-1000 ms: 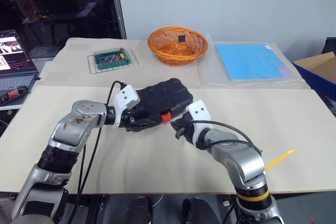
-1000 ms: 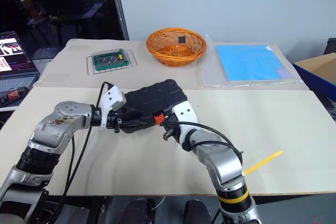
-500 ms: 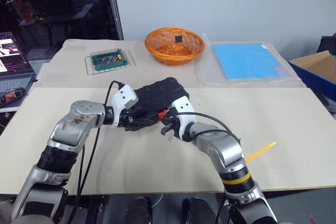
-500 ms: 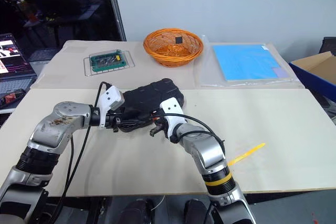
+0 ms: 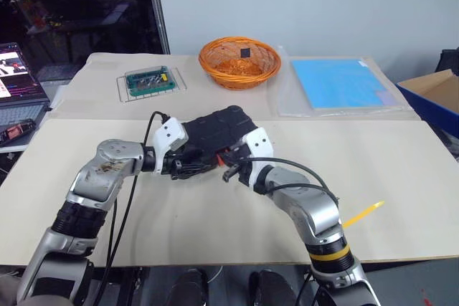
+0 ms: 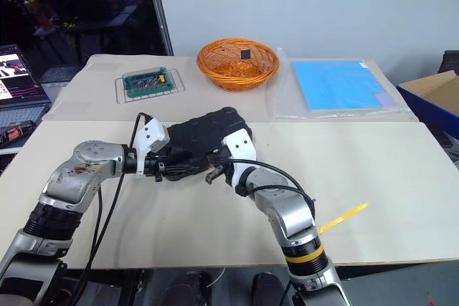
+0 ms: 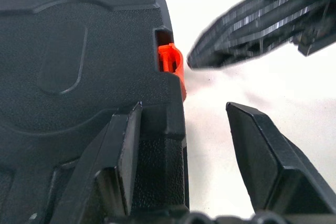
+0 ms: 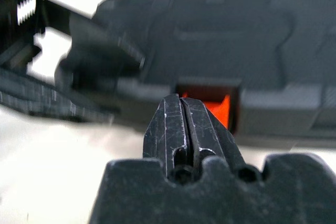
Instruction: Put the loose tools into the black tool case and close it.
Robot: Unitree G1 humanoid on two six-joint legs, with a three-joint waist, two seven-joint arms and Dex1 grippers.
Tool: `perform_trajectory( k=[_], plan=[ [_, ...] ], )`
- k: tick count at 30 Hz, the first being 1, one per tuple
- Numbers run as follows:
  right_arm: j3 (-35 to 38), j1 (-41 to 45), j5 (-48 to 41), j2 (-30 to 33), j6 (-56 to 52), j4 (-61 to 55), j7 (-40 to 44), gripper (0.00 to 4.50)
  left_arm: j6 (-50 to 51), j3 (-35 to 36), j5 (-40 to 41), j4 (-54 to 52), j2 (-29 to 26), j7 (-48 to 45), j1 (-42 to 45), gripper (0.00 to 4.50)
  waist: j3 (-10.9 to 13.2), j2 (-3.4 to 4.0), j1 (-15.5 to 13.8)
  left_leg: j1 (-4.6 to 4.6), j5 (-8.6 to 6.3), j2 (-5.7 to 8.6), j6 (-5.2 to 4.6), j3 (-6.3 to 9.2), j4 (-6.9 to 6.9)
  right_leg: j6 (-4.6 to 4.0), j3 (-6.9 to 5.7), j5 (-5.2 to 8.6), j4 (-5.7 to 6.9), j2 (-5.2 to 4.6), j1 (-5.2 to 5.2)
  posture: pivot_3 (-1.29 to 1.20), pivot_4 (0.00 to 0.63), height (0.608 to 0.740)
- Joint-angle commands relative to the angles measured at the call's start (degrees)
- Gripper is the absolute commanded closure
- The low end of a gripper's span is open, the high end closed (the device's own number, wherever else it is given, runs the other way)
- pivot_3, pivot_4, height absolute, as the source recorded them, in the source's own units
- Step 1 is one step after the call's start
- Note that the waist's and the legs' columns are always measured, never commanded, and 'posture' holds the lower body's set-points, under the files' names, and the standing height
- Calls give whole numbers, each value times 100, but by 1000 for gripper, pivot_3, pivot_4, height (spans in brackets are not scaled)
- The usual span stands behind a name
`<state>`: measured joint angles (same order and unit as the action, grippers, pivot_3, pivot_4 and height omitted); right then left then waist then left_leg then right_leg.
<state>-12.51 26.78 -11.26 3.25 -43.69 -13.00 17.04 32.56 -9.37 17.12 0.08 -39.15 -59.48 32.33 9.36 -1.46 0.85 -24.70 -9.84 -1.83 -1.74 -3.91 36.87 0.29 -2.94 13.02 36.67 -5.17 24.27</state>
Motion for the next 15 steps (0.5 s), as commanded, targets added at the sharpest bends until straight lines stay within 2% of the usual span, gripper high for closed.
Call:
perform_trajectory(
  k=[1, 7, 11, 15],
  plan=[
    [-33, 106, 178, -56, 459, 349, -57, 4466, 115, -191, -196, 247, -22, 0, -190, 1770, 0, 0, -3, 0, 0, 0, 0, 0, 0, 0, 0, 0, 0, 0, 0, 0, 150, 740],
    [-526, -89, 638, 143, 955, 996, 68, 4466, 226, -189, -190, 177, -11, 55, -158, 1770, -6, 2, 21, 9, 0, -1, 0, -1, -1, -1, 4, 1, 0, 0, -5, 0, 150, 740],
    [-733, -139, 927, 168, 1310, 1363, 69, 4466, 269, -172, -176, 118, -28, 100, -208, 1770, -10, 1, 37, 45, -26, -9, 43, -1, -2, -37, 9, 22, 0, -10, -11, 0, 150, 740],
    [-988, -144, 1244, 233, 1556, 1682, 132, 4466, 252, -174, -208, 144, -48, 147, -252, 1770, -24, 0, 55, 57, -29, -11, 49, -1, -4, -39, 15, 23, 0, -13, -12, 0, 150, 740]
  ],
)
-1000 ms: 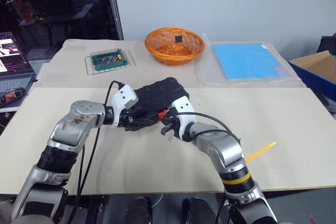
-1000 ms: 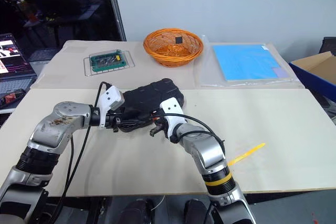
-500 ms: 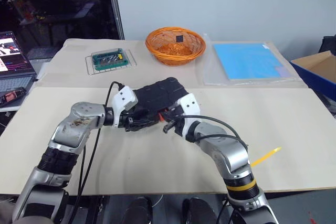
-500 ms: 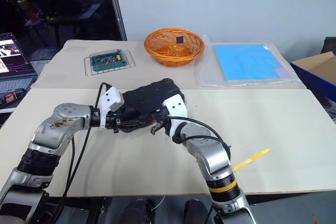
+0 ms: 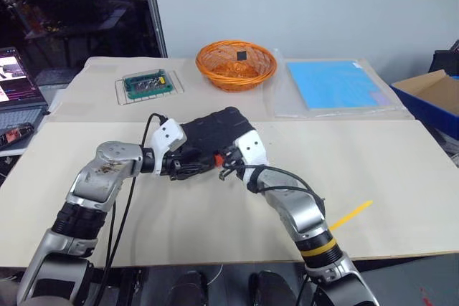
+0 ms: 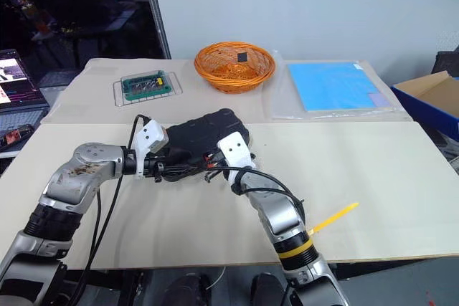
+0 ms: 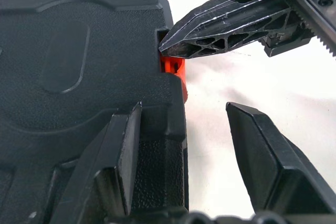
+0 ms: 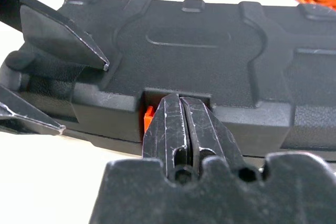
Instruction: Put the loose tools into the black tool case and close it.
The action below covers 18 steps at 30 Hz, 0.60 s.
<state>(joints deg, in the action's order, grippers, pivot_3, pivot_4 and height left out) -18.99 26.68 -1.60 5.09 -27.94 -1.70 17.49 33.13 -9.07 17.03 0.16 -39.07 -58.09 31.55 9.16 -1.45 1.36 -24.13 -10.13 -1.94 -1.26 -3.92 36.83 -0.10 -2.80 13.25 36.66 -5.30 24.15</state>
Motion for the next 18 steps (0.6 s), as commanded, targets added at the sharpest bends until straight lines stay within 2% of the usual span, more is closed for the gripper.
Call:
perform_trajectory(
  k=[1, 11, 15, 18],
  plan=[
    [-420, -136, 351, 75, -7, 628, 125, 4466, 180, -208, -214, 164, -55, 19, -178, 1770, -12, -3, 9, 2, 0, 0, 1, 0, 0, -1, 2, 0, 0, -1, 0, 0, 150, 740],
    [-839, -174, 754, 260, -222, 1066, 594, 4466, 102, -198, -320, 295, -16, 2, -183, 1770, -135, -8, 79, 54, -10, 0, 17, 1, -49, -5, 43, 3, -9, -13, -15, 0, 150, 740],
    [-650, -103, 768, 202, -58, 1121, 592, 4466, 13, -165, -323, 308, -10, 0, -202, 1770, -151, -6, 78, 91, -11, -1, 18, 1, -97, -6, 46, 3, -58, -12, -43, 0, 150, 740],
    [-179, -216, 403, 52, 657, 596, 508, 4466, -295, 0, -204, 165, 19, -49, -334, 1770, -151, -6, 94, 100, -12, -4, 20, 1, -103, -6, 50, 4, -64, -14, -53, 0, 150, 740]
  ],
)
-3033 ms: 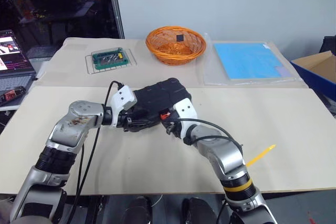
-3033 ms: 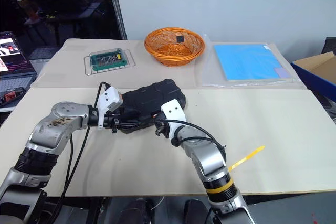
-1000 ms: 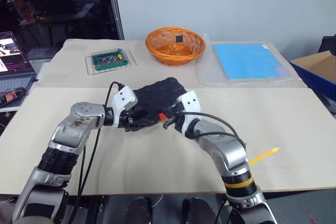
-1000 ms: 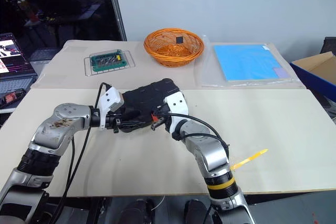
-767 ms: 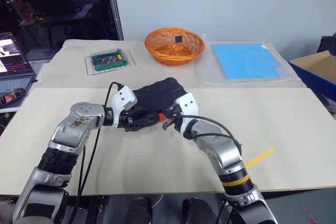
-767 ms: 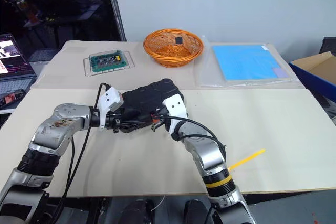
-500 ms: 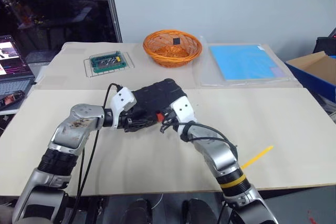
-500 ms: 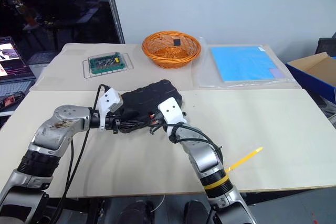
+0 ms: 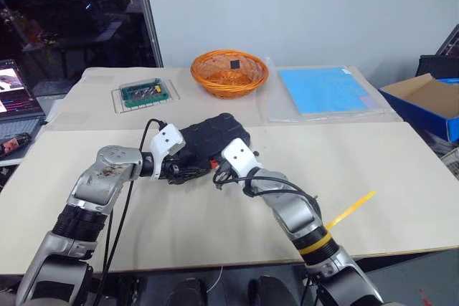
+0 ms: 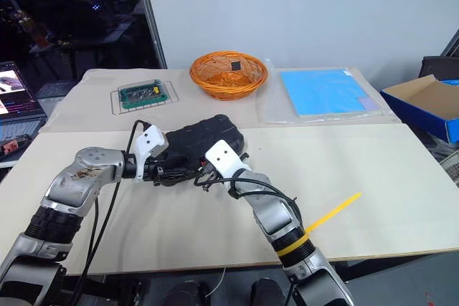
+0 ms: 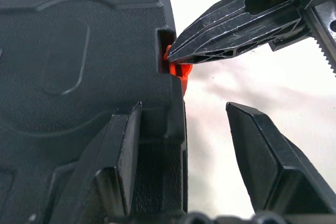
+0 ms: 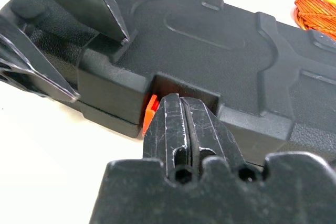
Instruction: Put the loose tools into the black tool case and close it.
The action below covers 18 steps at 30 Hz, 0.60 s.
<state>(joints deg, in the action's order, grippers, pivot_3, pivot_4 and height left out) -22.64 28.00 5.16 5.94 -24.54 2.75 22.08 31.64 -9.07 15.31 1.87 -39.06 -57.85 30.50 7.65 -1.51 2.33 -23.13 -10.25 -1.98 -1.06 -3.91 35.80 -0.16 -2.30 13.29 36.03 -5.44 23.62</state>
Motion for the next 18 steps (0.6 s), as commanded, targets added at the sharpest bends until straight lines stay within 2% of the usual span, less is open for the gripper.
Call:
perform_trajectory(
  k=[1, 2, 5, 6, 7, 9, 10, 11, 12, 15, 16, 18],
  plan=[
    [363, -451, -490, -101, 750, -92, 142, 4466, -177, 113, 71, -76, 62, -45, -287, 1770, 1, 0, -10, -6, 0, 0, 1, 0, -2, 0, -1, 0, -3, 0, 5, 0, 150, 740],
    [523, -553, -722, -66, 856, -451, 323, 4466, -390, 376, 288, -136, 242, 19, -388, 1770, 4, 2, -22, -16, -1, 0, 1, 0, -4, 0, -2, 0, -5, -1, 13, 0, 150, 740],
    [1123, -967, -1662, 255, 608, -1851, 887, 3642, 3, 937, 1124, -607, 238, -313, -693, 1770, 36, 5, -57, -107, 2, 5, -3, -5, 2, 20, -1, -15, -3, -10, 63, 0, 150, 740],
    [1188, -1079, -1746, 436, 438, -2135, 977, 3298, -26, 1161, 1294, -739, 290, -244, -780, 1517, 43, 4, -69, -134, 9, 5, -14, -5, 12, 36, -5, -29, -3, 0, 79, 0, 150, 740],
    [1212, -1210, -1797, 697, 219, -2437, 1098, 2973, -2, 1279, 1385, -867, 250, -230, -896, 1243, 46, 1, -70, -155, 19, 7, -55, -6, 26, 3, -7, -49, -2, 22, 89, 0, 150, 740],
    [1398, -1525, -2077, 1212, -249, -3129, 1295, 2316, 61, 1509, 1626, -1155, 129, -312, -1185, 671, 50, -3, -106, -164, 0, 16, -66, -10, 26, 9, -5, -45, -6, 27, 92, 0, 150, 740],
    [1563, -1726, -2262, 1492, -492, -3498, 1380, 1894, 123, 1631, 1742, -1301, 59, -332, -1352, 203, 51, -7, -130, -164, -19, 18, -70, -11, 29, 18, -7, -35, -12, 28, 87, 0, 150, 740],
    [1826, -2006, -2473, 1833, -729, -3906, 1509, 1546, 157, 1807, 1873, -1475, -23, -359, -1576, 4, 54, -11, -153, -163, -38, 19, -70, -11, 36, 20, -7, -26, -16, 28, 81, 0, 150, 740],
    [2218, -2329, -2703, 2175, -985, -4294, 1618, 1321, 270, 2039, 2022, -1645, -108, -327, -1819, 0, 58, -11, -167, -164, -54, 19, -73, -11, 44, 24, -10, -11, -17, 28, 77, 0, 150, 740],
    [3158, -3013, -3229, 2865, -1436, -4917, 1798, 206, 474, 2510, 2288, -1993, -323, -246, -2395, 0, 72, -18, -209, -174, -90, 25, -83, -14, 55, 41, -14, 10, -29, 17, 75, 0, 150, 740],
    [3535, -3254, -3408, 3046, -1550, -5048, 1883, 55, 507, 2673, 2339, -2102, -392, -239, -2629, 0, 81, -22, -219, -174, -95, 25, -86, -15, 63, 45, -20, 13, -30, 17, 73, 0, 150, 740],
    [4289, -3778, -3529, 3424, -1637, -5193, 2104, 55, 482, 2977, 2338, -2297, -482, -177, -3108, 0, 88, -23, -233, -174, -100, 25, -90, -17, 74, 48, -22, 15, -32, 15, 70, 0, 150, 740]
  ],
)
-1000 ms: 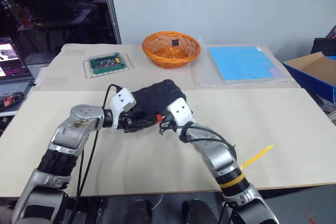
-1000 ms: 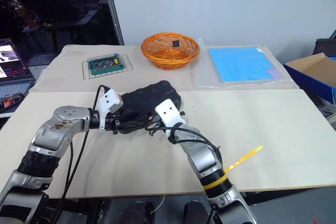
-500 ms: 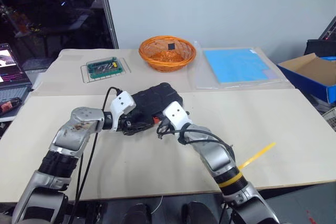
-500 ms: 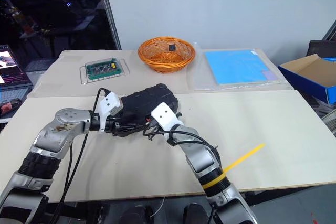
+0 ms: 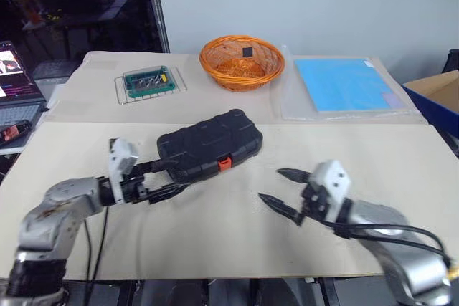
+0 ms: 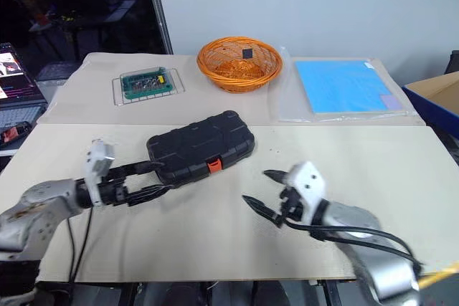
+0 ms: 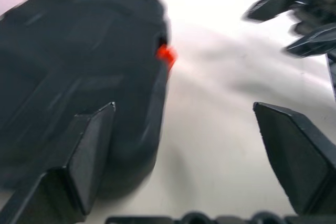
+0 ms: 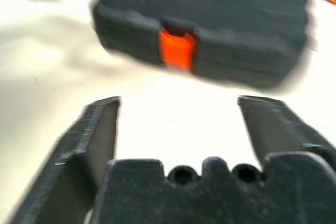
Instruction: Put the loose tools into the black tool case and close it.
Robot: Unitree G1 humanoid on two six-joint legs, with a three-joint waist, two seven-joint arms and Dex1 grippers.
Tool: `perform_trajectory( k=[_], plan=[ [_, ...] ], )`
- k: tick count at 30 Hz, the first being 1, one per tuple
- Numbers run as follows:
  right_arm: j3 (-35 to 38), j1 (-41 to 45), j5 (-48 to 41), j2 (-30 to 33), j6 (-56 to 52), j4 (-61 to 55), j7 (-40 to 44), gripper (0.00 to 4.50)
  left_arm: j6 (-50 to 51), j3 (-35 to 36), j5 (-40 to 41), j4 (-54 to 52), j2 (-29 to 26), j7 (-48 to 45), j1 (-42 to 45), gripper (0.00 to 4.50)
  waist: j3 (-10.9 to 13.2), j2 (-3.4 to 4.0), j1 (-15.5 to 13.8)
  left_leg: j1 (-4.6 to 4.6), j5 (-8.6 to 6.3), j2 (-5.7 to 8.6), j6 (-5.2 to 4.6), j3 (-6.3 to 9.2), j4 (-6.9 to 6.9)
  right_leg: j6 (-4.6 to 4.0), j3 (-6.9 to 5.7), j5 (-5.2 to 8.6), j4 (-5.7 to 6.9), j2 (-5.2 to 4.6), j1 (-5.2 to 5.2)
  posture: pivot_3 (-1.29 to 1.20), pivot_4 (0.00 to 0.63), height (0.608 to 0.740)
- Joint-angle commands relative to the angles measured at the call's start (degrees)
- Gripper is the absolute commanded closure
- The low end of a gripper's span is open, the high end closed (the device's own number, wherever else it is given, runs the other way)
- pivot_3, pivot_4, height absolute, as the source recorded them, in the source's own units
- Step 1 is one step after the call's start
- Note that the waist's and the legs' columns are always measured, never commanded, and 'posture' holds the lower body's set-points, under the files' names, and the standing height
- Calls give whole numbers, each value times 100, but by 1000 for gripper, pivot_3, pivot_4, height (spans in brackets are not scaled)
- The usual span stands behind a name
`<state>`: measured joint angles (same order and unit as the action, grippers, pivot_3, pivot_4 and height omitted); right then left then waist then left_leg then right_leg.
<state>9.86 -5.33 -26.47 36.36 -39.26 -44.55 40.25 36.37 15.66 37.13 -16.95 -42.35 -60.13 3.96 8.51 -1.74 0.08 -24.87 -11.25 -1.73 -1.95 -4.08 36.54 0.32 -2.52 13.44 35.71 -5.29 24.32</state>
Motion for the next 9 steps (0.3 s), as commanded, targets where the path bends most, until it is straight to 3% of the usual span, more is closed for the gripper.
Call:
perform_trajectory(
  k=[1, 3, 5, 9],
  plan=[
    [1372, -696, -446, 502, -178, -472, 406, 55, -37, 618, 137, -510, -188, 57, -683, 0, 4, -2, -14, 1, -3, 0, 0, 0, 2, 3, 1, 3, -3, -3, -2, 0, 150, 740],
    [1837, -1116, -480, 679, -73, -463, 616, 55, -103, 811, 151, -664, -228, 51, -1071, 0, 12, -9, -49, 13, -3, -3, 1, 0, 6, 36, 2, 31, -8, -3, -12, 0, 150, 740],
    [2122, -1332, -589, 731, -21, -447, 699, 55, -168, 934, 152, -762, -233, 46, -1354, 0, 17, -13, -73, 27, -26, -13, 40, 0, 10, -2, 7, 53, -9, -24, -14, 0, 150, 740],
    [2145, -1391, -662, 814, 19, -465, 730, 55, -204, 972, 230, -772, -222, 72, -1489, 0, 23, -6, -79, 55, -37, -18, 60, 1, 11, -6, 19, 54, -9, -38, -17, 0, 150, 740]
  ],
)
